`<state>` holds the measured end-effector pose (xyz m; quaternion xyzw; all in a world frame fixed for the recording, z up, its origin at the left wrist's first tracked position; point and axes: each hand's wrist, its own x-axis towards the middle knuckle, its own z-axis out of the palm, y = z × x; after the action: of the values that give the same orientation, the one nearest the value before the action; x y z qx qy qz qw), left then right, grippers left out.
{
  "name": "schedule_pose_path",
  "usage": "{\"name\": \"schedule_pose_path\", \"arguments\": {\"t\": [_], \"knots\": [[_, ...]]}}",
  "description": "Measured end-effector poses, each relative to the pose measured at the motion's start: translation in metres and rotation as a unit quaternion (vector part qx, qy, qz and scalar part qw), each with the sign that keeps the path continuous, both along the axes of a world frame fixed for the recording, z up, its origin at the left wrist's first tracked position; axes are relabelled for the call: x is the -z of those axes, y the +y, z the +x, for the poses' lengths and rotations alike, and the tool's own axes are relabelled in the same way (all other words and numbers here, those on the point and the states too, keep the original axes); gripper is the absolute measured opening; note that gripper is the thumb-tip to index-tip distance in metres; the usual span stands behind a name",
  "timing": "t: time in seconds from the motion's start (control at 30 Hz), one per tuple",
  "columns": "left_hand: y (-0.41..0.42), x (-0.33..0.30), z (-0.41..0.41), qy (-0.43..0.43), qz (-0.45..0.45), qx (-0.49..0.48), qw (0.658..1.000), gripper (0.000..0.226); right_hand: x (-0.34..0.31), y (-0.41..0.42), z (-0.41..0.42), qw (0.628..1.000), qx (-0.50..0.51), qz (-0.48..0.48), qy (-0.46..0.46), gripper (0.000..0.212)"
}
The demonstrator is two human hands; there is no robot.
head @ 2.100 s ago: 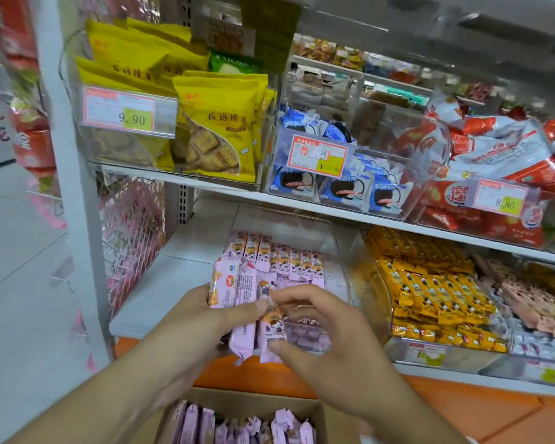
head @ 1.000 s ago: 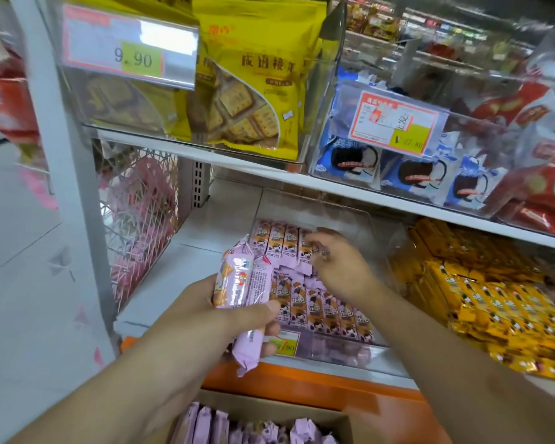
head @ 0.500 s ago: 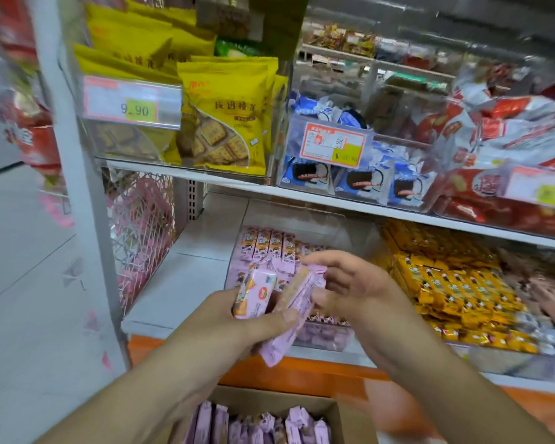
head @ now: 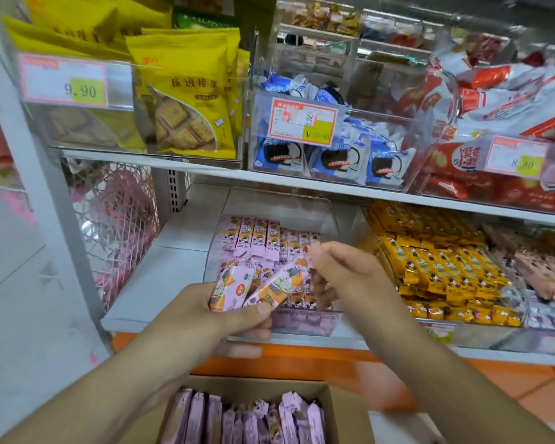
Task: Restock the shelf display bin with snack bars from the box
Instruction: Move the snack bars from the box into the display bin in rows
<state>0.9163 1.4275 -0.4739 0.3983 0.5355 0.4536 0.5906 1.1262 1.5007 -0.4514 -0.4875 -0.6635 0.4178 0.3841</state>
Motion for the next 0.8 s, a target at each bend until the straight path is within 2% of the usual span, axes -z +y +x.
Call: {"name": "schedule_pose_path", "arguments": {"t": [0.07,0.13,0.2,0.3,0.37,0.5,0.67,0.8], "knots": [[-0.002,-0.002,-0.001,-0.009,-0.004,0.000,1.000,0.027,-0.003,0.001,0.004,0.998,-0.019,-0.024,0.046,0.013],[-0.003,-0.005,-0.001,-0.011,-0.005,-0.004,1.000,0.030,-0.002,-0.001,0.009,0.998,-0.047,0.009,0.028,0.028],[-0.004,-0.006,0.000,-0.014,-0.008,-0.009,1.000,0.033,-0.002,-0.007,0.010,0.994,-0.051,0.089,-0.035,0.038],[-0.005,-0.006,0.004,-0.012,-0.015,-0.024,1.000,0.029,0.002,-0.016,0.005,0.965,-0.077,0.201,-0.150,0.044],[-0.006,-0.006,0.006,-0.009,-0.017,-0.027,0.999,0.029,0.004,-0.021,-0.002,0.962,-0.100,0.183,-0.178,0.054],[-0.006,-0.005,0.008,0.006,-0.012,-0.020,1.000,0.037,0.014,-0.020,-0.011,0.963,-0.096,0.185,-0.173,0.069],[-0.004,-0.001,0.000,0.004,-0.029,-0.001,1.000,0.049,0.020,-0.016,-0.016,0.967,-0.110,0.169,-0.156,0.066],[-0.001,-0.001,-0.006,0.033,-0.023,-0.011,0.999,0.037,0.023,-0.003,-0.017,0.980,-0.081,0.117,-0.138,0.060]]}}
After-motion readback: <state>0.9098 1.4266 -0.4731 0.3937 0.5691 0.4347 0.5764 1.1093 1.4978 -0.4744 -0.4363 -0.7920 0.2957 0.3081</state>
